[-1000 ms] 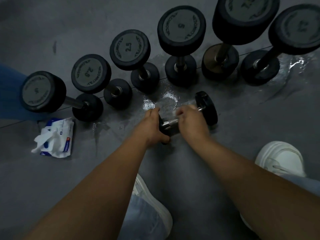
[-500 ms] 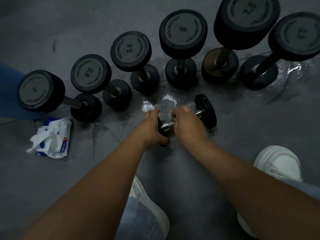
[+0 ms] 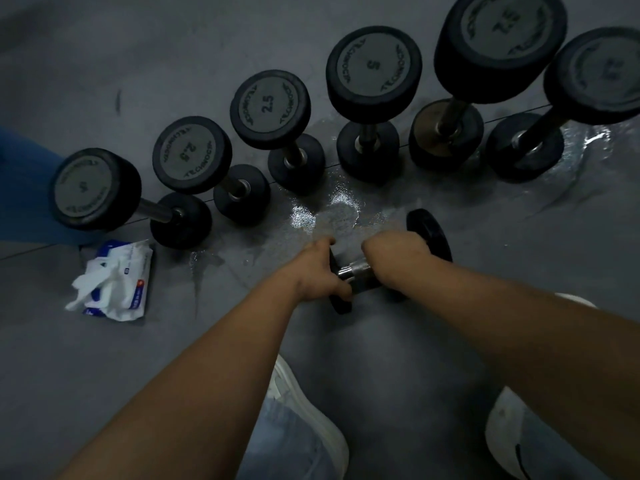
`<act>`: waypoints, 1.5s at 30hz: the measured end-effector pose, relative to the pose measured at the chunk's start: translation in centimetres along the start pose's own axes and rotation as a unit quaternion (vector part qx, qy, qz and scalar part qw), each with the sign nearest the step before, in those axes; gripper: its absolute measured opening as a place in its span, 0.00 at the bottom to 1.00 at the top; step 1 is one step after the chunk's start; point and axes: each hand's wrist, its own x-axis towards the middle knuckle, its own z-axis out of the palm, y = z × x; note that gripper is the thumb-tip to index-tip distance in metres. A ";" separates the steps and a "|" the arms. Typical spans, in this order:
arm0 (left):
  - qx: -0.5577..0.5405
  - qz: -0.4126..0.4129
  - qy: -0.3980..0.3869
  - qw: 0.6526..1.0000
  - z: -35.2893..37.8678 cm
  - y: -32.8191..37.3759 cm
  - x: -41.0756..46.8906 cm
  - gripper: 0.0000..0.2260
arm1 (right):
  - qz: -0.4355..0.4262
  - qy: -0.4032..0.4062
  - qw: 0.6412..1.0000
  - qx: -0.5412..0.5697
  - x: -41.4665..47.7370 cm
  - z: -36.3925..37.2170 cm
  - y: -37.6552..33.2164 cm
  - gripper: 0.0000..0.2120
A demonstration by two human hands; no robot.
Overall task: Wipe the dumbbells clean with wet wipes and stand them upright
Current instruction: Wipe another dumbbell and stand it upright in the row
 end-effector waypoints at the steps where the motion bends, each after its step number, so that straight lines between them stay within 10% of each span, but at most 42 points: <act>1: -0.016 -0.002 -0.004 1.000 0.0 -0.1 -0.1 0.48 | -0.006 0.011 1.000 0.014 -0.2 0.5 0.2 0.13; 7: -0.136 0.041 0.168 0.976 0.6 -1.3 -1.7 0.33 | -0.005 0.206 0.913 0.352 -1.7 3.9 -0.4 0.10; 13: -0.041 0.035 0.123 0.991 2.9 -1.7 -1.9 0.60 | 0.098 0.294 0.864 0.397 -1.0 3.3 0.7 0.09; 17: -0.010 0.023 0.124 0.992 2.2 -1.4 -1.1 0.59 | 0.001 0.165 0.932 0.323 -0.3 2.6 -1.7 0.07; 21: -0.011 0.002 0.110 0.994 0.9 -1.4 -0.2 0.56 | 0.093 0.255 0.902 0.337 0.7 1.7 0.9 0.09; 32: 0.103 0.001 0.061 0.993 -3.0 0.0 1.4 0.52 | 0.011 0.130 0.937 0.323 0.5 2.0 -1.1 0.06; 35: 0.097 -0.007 0.060 0.993 -3.0 -0.1 1.5 0.55 | 0.086 0.236 0.906 0.341 0.9 2.5 -0.2 0.09; 45: 0.068 0.000 0.077 0.995 -1.9 -0.5 1.2 0.58 | -0.020 0.144 0.979 0.146 0.7 0.4 -0.6 0.11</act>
